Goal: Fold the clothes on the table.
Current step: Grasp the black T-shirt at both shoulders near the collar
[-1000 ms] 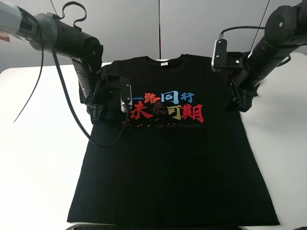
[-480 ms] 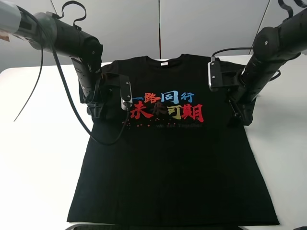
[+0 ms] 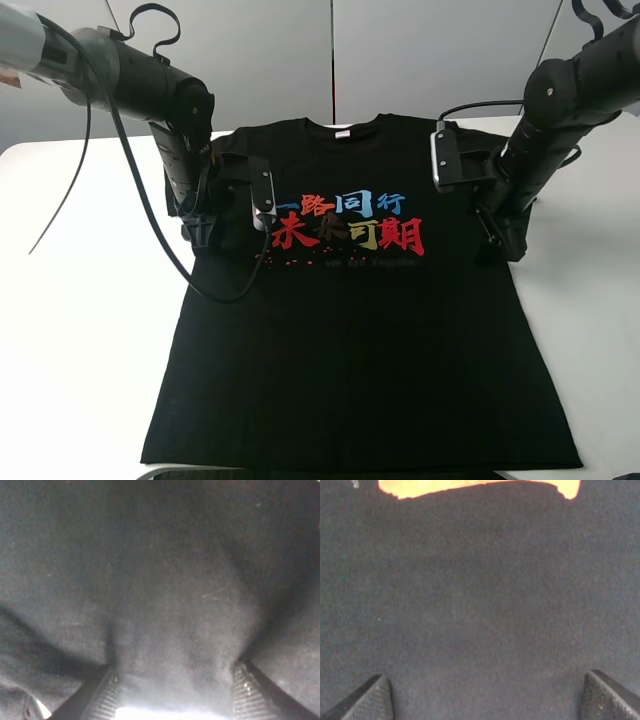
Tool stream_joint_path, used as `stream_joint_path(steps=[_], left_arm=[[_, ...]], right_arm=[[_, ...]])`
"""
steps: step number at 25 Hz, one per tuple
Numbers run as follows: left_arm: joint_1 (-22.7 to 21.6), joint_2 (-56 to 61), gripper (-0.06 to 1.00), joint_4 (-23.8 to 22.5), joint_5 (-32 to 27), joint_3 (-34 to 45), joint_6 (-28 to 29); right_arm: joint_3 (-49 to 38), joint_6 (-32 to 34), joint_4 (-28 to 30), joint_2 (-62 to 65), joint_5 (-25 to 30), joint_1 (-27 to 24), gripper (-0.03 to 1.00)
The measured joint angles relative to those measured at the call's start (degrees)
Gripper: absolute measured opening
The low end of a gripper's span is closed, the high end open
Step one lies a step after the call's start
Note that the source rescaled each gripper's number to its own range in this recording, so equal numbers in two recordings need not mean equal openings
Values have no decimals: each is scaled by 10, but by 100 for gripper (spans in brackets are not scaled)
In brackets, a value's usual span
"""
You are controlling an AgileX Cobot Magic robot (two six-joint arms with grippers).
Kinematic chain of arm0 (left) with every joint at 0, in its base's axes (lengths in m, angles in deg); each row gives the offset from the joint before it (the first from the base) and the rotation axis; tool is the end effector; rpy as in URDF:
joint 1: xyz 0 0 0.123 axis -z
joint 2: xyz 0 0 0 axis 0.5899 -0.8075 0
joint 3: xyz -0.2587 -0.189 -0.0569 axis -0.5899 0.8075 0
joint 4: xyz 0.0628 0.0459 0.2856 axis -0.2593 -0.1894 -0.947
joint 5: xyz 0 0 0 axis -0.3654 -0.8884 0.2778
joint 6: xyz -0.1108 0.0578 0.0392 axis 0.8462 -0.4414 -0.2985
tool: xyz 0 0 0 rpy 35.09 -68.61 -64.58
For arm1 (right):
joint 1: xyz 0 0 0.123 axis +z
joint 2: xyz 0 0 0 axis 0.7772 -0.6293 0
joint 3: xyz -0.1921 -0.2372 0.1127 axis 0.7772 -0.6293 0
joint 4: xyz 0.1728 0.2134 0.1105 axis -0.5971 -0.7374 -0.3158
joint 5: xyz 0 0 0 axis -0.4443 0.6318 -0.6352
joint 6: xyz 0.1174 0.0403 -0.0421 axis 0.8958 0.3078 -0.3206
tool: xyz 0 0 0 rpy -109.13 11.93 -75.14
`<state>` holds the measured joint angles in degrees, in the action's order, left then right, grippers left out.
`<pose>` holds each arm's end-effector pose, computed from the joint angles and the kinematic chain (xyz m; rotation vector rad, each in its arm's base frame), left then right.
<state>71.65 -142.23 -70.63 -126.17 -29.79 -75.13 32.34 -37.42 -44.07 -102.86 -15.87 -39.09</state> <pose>0.3871 -0.2551 0.0539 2.1423 2.2028 0.2192 0.3763 0.0821 0.0429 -2.0226 2.2883 -0.0415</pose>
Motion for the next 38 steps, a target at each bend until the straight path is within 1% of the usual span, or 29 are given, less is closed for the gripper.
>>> stream_joint_path(steps=[4, 11, 14, 20, 26, 28, 30, 34, 36, 38], left_arm=[[0, 0, 67, 1, 0, 0, 0], [0, 0, 67, 3, -6, 0, 2], [0, 0, 67, 13, -9, 0, 2], [-1, -1, 67, 28, -26, 0, 4], [-1, -1, 67, 39, -34, 0, -20], [-1, -1, 67, 40, -34, 0, -22], [-1, -1, 67, 40, -32, 0, -23], [-1, -2, 67, 36, -28, 0, -24], [-1, -2, 67, 35, -28, 0, -24], [-1, -2, 67, 35, -27, 0, -24]], right_arm=[[6, -4, -4, -9, 11, 0, 83], [13, -26, -31, -15, 26, 0, 83], [13, -39, -46, -15, 34, -2, 82], [13, -42, -75, -19, 61, -4, 82], [11, -42, -78, -19, 59, -4, 82], [11, -42, -78, -19, 60, -4, 81], [8, -43, -78, -19, 57, -4, 72], [8, -43, -79, -19, 57, -2, 46], [7, -41, -75, -19, 59, 0, 38], [7, -36, -75, -19, 59, 0, 32]])
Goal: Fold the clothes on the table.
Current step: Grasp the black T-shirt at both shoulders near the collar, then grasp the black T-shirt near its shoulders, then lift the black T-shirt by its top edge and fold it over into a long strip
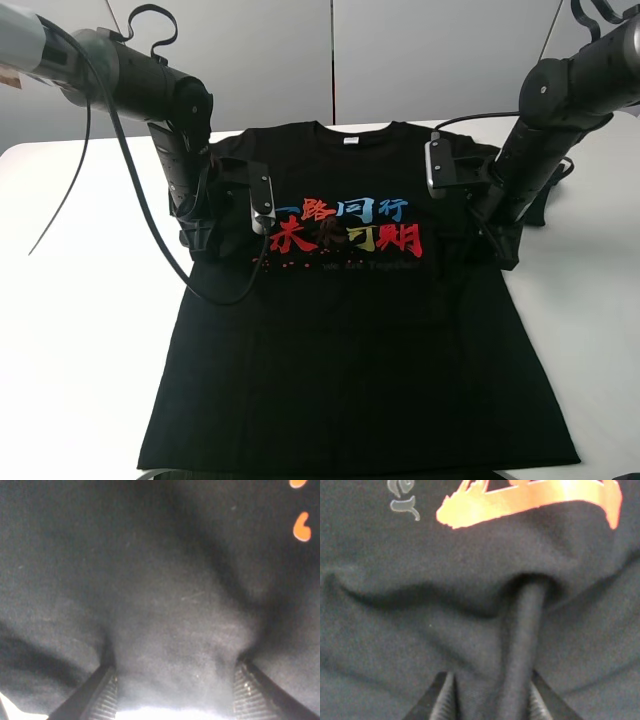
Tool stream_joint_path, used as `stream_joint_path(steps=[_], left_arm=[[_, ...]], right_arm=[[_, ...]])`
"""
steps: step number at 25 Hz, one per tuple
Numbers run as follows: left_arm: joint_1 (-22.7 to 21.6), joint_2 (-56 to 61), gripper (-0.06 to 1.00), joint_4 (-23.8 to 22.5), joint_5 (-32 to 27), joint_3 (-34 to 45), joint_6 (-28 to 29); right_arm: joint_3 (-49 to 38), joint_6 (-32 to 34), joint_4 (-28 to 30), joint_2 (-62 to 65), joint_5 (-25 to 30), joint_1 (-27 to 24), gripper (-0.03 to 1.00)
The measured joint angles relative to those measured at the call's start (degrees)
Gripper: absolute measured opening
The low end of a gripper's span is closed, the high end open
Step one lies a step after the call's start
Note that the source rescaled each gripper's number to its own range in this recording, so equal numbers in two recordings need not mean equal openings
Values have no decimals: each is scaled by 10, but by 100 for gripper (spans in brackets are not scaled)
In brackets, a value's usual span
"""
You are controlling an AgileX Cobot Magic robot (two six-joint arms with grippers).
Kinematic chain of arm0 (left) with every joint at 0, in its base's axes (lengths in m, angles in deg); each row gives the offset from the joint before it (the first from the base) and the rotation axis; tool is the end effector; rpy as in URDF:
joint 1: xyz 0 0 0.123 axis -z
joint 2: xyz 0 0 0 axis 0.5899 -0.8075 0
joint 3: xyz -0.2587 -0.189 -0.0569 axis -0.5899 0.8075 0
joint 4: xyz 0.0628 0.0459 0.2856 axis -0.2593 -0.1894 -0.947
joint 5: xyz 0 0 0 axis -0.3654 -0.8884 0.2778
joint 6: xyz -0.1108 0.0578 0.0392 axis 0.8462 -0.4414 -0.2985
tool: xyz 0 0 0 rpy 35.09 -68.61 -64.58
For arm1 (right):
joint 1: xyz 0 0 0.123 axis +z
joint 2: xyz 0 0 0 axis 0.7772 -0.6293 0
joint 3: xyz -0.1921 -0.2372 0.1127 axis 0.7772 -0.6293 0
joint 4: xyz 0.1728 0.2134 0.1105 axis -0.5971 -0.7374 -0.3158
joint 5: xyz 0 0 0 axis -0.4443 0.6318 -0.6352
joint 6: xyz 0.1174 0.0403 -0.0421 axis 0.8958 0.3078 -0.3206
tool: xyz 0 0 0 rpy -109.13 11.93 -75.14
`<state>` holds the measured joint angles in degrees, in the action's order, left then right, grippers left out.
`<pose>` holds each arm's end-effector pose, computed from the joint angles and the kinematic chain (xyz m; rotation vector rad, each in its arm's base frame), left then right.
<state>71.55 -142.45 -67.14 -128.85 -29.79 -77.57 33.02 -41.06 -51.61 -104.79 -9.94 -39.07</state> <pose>0.3790 -0.2544 0.0512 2.1756 2.2441 0.1501 0.3629 0.0907 0.0328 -2.0154 2.3730 0.1648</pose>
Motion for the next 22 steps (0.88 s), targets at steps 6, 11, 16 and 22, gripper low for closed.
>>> stream_joint_path(steps=[6, 11, 16, 22], left_arm=[[0, 0, 53, -1, -5, 0, -1], [0, 0, 38, -1, -2, 1, -1], [0, 0, 6, -5, 16, 1, -1], [0, 0, 2, -7, 26, 1, -1]], right_arm=[[0, 4, 3, 0, 0, 0, 30], [0, 12, 11, 0, 0, 0, 30], [0, 13, 12, 0, 0, 0, 30], [0, 14, 13, 0, 3, 0, 20]])
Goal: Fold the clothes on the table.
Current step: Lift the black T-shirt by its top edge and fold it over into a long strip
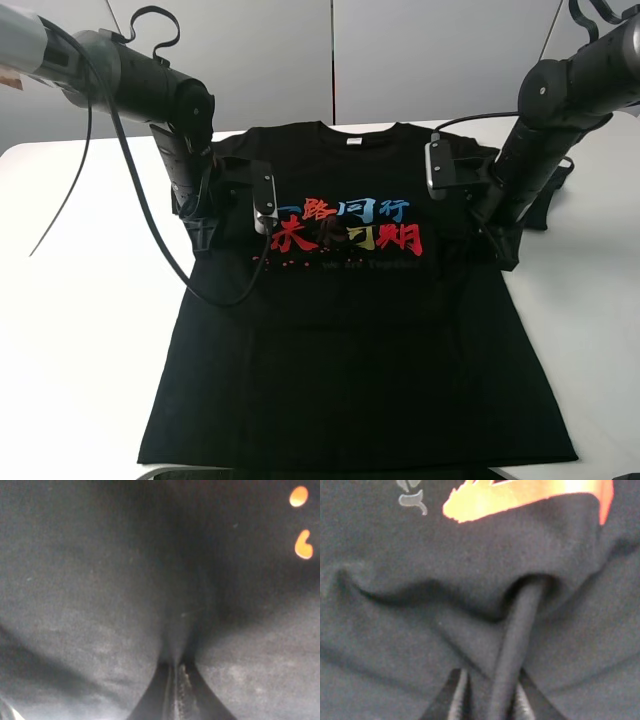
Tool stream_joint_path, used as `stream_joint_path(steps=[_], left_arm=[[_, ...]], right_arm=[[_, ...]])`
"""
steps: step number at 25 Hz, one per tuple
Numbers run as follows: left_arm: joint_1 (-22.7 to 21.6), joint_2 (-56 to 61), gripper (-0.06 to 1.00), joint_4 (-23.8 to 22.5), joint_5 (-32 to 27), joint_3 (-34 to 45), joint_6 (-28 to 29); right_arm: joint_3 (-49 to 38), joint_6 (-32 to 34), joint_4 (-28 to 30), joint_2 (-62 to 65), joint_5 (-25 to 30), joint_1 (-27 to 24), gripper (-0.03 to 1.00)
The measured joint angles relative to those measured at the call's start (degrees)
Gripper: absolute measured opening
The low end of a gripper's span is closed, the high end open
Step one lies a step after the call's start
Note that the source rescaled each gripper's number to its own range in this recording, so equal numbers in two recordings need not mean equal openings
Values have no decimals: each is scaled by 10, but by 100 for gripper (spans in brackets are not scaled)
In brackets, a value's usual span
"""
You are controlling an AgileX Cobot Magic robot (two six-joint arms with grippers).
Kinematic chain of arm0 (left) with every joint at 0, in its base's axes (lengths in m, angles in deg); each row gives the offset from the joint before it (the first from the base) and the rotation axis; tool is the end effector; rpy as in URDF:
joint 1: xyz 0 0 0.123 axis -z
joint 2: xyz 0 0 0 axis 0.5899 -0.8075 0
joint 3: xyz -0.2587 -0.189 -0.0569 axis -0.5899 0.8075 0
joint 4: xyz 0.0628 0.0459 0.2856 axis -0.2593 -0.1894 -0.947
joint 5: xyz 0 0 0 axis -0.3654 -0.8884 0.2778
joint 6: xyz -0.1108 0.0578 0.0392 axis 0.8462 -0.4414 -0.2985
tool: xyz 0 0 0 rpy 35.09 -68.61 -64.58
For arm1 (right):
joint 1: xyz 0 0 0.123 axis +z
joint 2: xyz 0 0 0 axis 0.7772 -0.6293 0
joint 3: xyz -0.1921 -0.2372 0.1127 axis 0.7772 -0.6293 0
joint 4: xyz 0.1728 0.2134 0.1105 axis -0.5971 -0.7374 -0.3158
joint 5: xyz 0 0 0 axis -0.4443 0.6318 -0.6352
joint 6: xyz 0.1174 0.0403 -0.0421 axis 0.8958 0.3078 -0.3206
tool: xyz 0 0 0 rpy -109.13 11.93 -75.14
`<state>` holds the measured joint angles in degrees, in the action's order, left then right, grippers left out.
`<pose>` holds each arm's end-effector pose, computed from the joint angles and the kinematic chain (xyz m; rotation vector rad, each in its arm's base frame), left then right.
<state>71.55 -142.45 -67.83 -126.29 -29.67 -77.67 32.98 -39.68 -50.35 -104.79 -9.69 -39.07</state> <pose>0.3836 -0.2570 0.0510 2.1597 2.2005 0.1657 0.3623 0.0888 0.0325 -2.0161 2.3895 0.1525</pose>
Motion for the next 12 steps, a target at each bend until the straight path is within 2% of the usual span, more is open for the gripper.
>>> stream_joint_path(steps=[3, 6, 8, 9, 10, 12], left_arm=[[0, 0, 17, -3, 4, 0, 0], [0, 0, 57, -13, 18, -1, -3], [-2, 1, 87, -17, 23, -2, -3], [-2, 1, 94, -17, 24, -2, -3], [-2, 1, 95, -17, 25, -2, -3], [-2, 1, 92, -14, 25, -2, -3]], right_arm=[[-1, 0, 0, 1, 7, 0, 4], [-1, 0, -1, 1, 9, 0, 1], [-2, 0, -1, 1, 10, 0, 0], [-2, 0, -1, 1, 10, 0, 0], [-2, 1, -1, 1, 10, 0, 0], [-2, 1, -1, 1, 10, 1, 0]])
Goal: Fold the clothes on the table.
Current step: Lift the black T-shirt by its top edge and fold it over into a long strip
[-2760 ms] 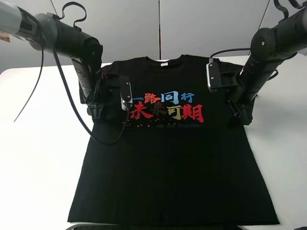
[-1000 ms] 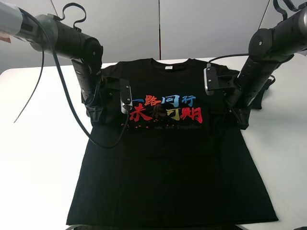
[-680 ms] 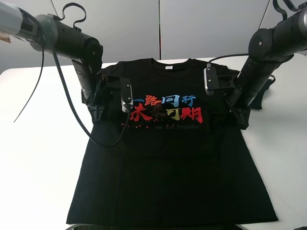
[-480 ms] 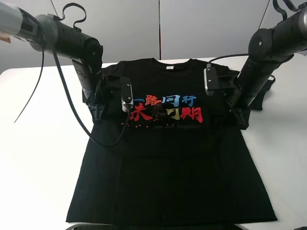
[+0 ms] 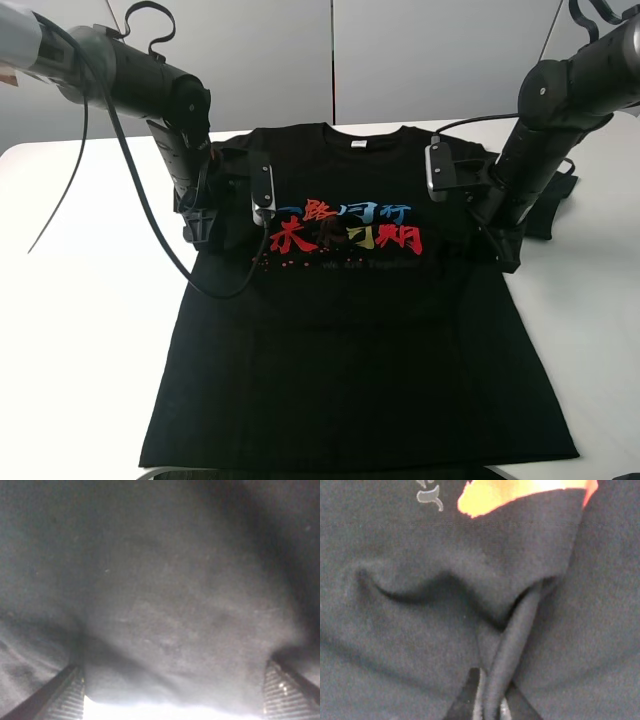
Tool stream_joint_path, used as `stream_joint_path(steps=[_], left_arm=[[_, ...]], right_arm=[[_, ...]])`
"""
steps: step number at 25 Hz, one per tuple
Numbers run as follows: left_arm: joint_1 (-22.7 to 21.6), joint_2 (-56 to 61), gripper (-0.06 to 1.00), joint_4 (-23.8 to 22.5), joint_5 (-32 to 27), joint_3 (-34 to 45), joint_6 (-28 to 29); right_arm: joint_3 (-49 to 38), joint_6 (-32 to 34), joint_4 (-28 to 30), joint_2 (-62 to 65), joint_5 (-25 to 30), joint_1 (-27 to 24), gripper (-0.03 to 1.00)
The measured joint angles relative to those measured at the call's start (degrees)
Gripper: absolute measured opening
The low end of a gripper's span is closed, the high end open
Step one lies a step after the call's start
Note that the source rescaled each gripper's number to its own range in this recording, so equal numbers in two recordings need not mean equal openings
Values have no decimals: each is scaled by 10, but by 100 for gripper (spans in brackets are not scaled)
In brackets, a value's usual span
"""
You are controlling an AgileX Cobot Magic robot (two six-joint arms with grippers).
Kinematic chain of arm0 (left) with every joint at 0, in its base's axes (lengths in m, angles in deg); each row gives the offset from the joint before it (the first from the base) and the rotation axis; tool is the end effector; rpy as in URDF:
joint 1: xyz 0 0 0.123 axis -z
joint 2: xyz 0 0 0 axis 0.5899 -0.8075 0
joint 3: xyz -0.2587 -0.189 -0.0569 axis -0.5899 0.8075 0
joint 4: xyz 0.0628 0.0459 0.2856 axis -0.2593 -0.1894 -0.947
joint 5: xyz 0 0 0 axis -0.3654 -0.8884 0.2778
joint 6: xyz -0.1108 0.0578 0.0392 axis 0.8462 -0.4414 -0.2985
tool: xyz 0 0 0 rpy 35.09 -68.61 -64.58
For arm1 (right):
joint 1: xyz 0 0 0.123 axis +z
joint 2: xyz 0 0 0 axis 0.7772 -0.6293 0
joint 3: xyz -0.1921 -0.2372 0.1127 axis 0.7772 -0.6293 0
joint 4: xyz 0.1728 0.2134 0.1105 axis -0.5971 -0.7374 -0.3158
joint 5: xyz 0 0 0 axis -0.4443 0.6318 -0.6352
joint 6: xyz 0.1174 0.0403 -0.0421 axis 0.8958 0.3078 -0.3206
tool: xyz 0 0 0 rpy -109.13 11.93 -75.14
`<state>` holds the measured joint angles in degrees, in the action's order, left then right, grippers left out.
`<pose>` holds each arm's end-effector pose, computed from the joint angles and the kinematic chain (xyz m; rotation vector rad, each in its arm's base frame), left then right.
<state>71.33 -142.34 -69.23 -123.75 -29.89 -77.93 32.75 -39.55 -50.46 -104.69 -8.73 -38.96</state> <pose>0.3915 -0.2585 0.0536 2.1468 2.1441 0.1958 0.3586 0.0892 0.0326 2.0189 -2.3958 -0.1711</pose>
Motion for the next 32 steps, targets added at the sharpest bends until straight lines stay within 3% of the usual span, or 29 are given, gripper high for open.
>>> stream_joint_path(steps=[6, 26, 32], left_arm=[[0, 0, 78, 18, 0, 0, -25], [-1, -33, 77, 21, -43, -22, -25], [-3, -33, 76, 59, -67, -22, -16]], right_arm=[[0, 0, 1, 0, 0, 0, 0], [-1, 0, -13, 0, -5, 0, 0], [-1, 0, -13, 0, -5, 0, 0]])
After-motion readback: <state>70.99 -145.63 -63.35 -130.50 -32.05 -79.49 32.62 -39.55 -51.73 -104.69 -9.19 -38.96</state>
